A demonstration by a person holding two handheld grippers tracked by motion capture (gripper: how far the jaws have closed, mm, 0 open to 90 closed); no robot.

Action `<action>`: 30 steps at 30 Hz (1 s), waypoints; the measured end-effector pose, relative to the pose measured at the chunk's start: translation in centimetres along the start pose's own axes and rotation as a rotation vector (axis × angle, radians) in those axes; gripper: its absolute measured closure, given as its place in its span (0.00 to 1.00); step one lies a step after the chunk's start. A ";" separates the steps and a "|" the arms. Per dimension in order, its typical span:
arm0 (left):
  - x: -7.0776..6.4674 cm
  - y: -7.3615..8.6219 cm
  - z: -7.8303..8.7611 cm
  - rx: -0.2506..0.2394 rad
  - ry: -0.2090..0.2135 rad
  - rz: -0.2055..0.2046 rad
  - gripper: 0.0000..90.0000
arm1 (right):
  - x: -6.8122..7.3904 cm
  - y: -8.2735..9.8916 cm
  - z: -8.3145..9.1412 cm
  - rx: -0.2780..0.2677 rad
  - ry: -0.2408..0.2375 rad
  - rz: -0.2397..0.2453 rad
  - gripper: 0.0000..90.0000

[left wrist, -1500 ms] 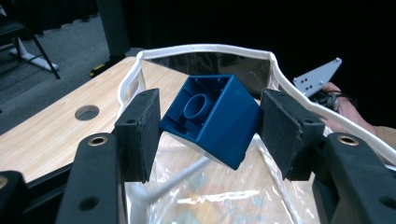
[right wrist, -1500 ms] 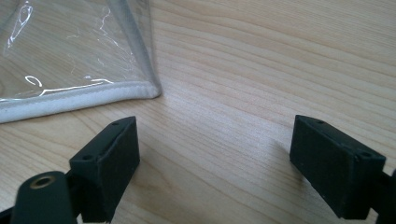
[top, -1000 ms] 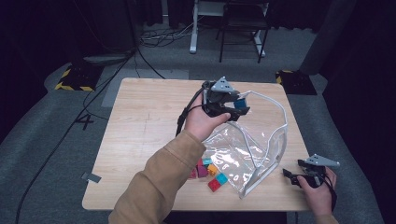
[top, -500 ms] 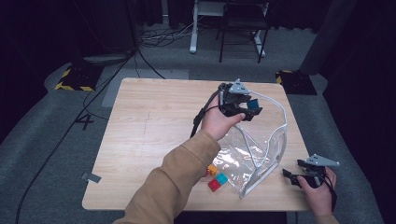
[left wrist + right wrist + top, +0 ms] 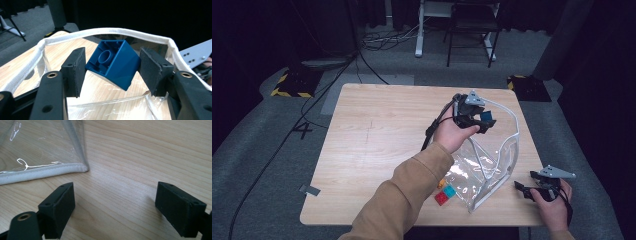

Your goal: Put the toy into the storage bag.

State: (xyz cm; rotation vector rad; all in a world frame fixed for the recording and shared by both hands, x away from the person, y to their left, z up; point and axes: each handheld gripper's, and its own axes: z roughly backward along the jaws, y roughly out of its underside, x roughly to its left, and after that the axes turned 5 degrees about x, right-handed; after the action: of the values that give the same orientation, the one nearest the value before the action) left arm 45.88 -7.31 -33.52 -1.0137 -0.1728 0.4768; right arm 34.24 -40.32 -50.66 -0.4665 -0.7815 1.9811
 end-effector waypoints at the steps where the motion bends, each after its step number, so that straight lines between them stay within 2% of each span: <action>1: -0.1 0.0 -0.1 0.004 -0.005 0.003 0.45 | 0.0 0.0 0.0 0.000 -0.001 0.000 0.18; 3: -0.2 0.0 -0.2 0.022 -0.014 -0.012 0.45 | 0.0 0.0 0.0 0.002 -0.001 0.001 0.18; 5: -0.3 0.2 -0.2 0.048 -0.022 -0.001 0.45 | 0.0 0.0 0.0 0.001 -0.001 0.001 0.18; 17: -0.2 0.9 -0.6 0.103 -0.018 0.044 0.45 | 0.0 0.0 0.0 0.001 -0.001 0.001 0.18; 21: -0.1 0.9 -0.6 0.098 -0.019 0.058 0.44 | 0.0 0.0 0.0 0.001 -0.001 0.001 0.18; 22: -0.1 0.9 -0.5 0.086 -0.030 0.058 0.42 | 0.0 0.0 0.0 0.001 -0.002 0.001 0.18; 23: -0.1 0.9 -0.4 0.074 -0.046 0.055 0.34 | 0.0 0.0 0.0 0.001 -0.002 0.002 0.18; 25: -0.2 0.9 -0.1 0.074 -0.079 0.033 0.33 | 0.0 0.0 0.0 0.001 -0.003 0.002 0.18; 27: -0.2 0.9 0.0 0.072 -0.081 0.040 0.33 | 0.0 0.0 0.0 0.001 -0.003 0.003 0.18; 30: -0.3 0.7 0.7 0.038 -0.047 0.053 0.33 | 0.0 0.0 0.0 0.001 -0.003 0.003 0.18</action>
State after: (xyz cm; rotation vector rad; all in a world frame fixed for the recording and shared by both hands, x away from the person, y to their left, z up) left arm 45.17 -6.62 -33.70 -0.9723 -0.1783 0.5510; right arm 34.22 -40.30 -50.65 -0.4641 -0.7821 1.9851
